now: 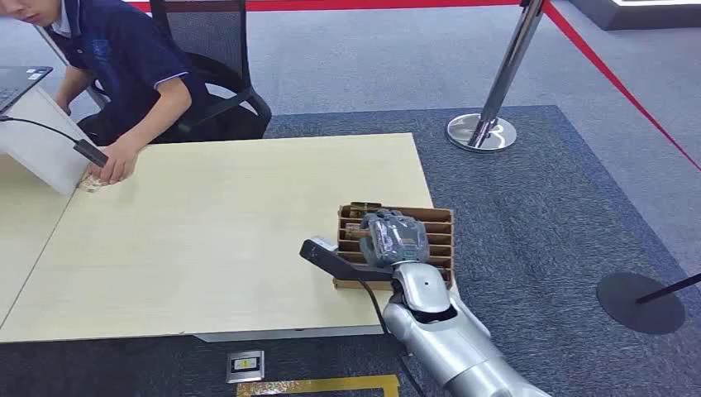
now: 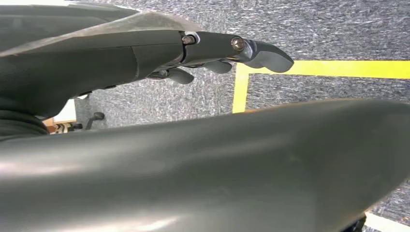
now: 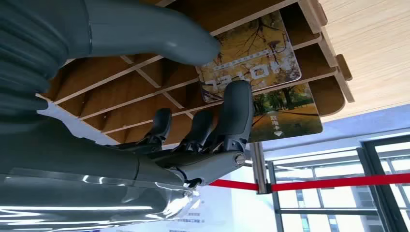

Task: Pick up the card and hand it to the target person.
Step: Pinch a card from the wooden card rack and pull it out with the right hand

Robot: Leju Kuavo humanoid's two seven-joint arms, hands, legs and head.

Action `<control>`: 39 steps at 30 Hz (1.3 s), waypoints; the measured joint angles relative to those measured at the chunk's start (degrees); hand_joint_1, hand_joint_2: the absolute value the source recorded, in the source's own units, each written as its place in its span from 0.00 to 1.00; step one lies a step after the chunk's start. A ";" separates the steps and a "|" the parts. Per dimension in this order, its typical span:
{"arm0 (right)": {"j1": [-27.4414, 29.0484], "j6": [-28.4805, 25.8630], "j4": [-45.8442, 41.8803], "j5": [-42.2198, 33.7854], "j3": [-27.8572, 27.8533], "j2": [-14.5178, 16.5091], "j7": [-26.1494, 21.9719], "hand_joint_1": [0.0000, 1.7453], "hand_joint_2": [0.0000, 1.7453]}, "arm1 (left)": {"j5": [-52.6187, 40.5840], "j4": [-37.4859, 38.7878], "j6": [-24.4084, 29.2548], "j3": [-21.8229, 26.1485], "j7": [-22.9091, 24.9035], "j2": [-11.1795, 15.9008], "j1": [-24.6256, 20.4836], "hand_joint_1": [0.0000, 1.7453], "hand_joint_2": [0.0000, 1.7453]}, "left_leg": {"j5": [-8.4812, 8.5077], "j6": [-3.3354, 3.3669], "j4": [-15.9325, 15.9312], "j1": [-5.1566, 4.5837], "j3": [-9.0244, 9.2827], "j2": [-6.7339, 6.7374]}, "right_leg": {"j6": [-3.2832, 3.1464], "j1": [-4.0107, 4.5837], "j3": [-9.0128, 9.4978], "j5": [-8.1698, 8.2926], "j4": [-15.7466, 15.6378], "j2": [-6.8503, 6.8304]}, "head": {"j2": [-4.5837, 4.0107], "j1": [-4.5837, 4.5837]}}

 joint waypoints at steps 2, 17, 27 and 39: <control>0.00 0.01 -0.03 0.09 -0.06 0.04 0.00 0.49 1.00 | 0.00 0.00 -0.01 -0.01 0.00 0.00 0.00 0.00 0.00 | 0.00 0.00 0.00 0.00 0.00 0.00 | 0.00 0.00 0.00 0.00 0.00 0.00 | 0.00 -0.01; 0.29 0.59 -4.26 1.08 -0.43 0.09 -0.50 0.47 1.00 | 0.10 0.00 -0.02 -0.03 -0.13 0.00 -0.01 0.00 0.00 | 0.00 0.00 0.00 0.00 -0.05 0.00 | 0.00 0.00 -0.06 -0.01 0.00 0.00 | 0.00 0.00; 0.34 0.88 -4.29 0.80 -0.43 0.14 -0.87 0.48 1.00 | 0.26 0.00 0.04 -0.03 -0.07 0.00 -0.01 0.00 0.00 | -0.01 0.00 0.00 0.00 -0.08 0.00 | -0.01 0.00 -0.08 -0.03 0.00 0.00 | 0.00 -0.01; 0.07 0.76 -1.91 0.17 -0.43 0.31 -0.39 0.48 1.00 | -0.03 0.04 0.09 -0.07 -0.15 0.00 -0.02 0.00 0.00 | -0.04 0.01 0.00 0.00 -0.09 0.00 | -0.02 0.00 -0.09 -0.05 0.00 0.00 | 0.00 0.00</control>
